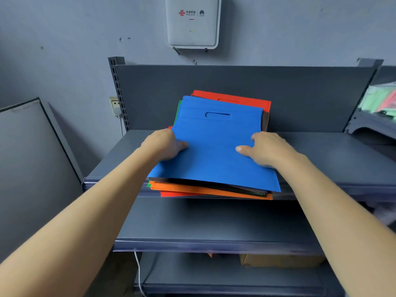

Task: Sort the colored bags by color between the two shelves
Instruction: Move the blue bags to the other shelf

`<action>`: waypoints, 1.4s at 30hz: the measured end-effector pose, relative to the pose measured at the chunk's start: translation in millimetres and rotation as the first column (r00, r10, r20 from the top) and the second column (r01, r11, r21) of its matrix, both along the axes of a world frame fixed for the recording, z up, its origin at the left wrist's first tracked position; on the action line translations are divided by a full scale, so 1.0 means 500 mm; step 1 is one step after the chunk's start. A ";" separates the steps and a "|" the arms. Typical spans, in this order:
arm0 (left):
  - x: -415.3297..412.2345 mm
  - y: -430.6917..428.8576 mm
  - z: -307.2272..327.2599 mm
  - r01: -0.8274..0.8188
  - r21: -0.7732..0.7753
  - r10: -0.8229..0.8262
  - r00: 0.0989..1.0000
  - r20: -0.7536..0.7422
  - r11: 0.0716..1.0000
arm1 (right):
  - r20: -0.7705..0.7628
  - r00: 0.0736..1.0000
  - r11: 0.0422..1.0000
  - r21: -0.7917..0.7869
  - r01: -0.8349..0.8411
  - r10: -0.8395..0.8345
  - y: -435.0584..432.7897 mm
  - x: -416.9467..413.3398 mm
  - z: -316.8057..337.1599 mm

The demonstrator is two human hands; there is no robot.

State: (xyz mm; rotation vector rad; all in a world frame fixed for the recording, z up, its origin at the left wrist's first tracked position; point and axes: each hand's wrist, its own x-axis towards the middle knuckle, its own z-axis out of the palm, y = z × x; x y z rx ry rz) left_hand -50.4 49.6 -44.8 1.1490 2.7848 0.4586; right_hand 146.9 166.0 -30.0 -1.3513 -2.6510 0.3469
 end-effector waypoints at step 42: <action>-0.016 -0.119 0.009 -0.084 0.111 0.097 0.988 -0.116 0.990 | -0.084 0.988 0.985 -0.105 -0.136 0.128 -0.035 -0.086 0.011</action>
